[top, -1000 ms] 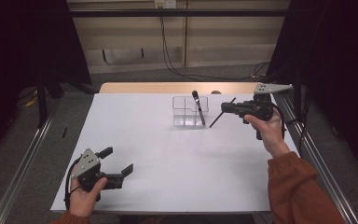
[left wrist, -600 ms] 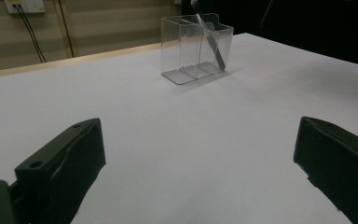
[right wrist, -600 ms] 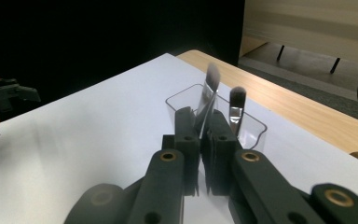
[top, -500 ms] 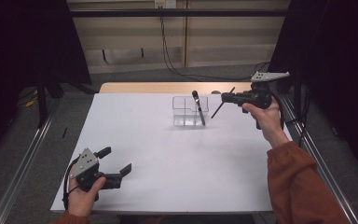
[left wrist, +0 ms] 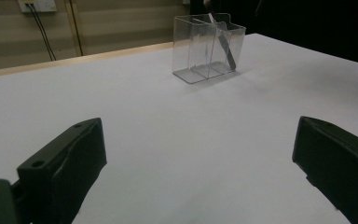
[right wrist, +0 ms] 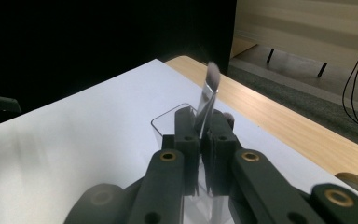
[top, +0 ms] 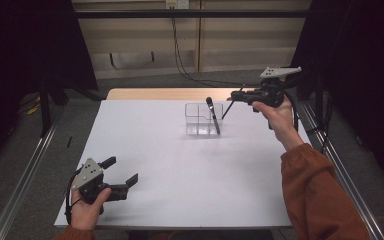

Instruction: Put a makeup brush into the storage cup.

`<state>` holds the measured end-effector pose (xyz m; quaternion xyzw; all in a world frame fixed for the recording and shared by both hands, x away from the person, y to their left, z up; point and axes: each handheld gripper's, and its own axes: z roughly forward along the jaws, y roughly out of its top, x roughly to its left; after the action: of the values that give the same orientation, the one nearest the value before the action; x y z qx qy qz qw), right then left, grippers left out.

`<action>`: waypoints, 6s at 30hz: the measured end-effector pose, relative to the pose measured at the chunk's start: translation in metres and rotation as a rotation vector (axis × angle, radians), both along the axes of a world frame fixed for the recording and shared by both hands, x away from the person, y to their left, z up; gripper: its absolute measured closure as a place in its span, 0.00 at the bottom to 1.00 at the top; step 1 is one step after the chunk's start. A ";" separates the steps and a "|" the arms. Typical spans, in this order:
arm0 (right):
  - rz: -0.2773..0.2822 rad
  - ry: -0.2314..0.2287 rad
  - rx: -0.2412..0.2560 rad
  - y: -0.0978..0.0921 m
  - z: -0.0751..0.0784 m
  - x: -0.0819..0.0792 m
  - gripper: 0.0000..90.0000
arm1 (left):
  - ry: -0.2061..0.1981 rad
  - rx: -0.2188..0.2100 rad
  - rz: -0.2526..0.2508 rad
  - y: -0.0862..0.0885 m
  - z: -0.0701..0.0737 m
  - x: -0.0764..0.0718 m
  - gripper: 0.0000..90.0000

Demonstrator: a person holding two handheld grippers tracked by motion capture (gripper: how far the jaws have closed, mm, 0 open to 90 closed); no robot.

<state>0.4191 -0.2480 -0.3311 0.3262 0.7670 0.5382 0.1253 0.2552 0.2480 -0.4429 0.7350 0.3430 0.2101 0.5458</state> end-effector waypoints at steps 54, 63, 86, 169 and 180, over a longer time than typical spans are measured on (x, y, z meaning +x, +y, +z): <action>-0.035 0.097 -0.085 0.028 -0.058 0.036 0.96 | 0.010 0.020 -0.016 -0.003 0.000 0.000 0.03; -0.043 0.104 -0.084 0.025 -0.066 0.035 0.96 | 0.009 0.023 -0.014 -0.004 0.000 0.000 0.03; -0.049 0.118 -0.072 0.020 -0.079 0.031 0.93 | 0.011 0.022 -0.017 -0.003 -0.001 0.000 0.03; -0.277 -0.094 0.019 -0.024 -0.093 -0.078 0.02 | 0.000 -0.014 0.000 0.000 0.002 -0.001 0.04; -0.321 -0.081 0.019 -0.036 -0.099 -0.104 0.02 | 0.000 -0.009 -0.003 0.000 0.002 -0.001 0.04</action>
<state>0.3148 -0.2836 -0.4300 0.4237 0.6941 0.5313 0.2376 0.2537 0.2481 -0.4405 0.7331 0.3427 0.2078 0.5495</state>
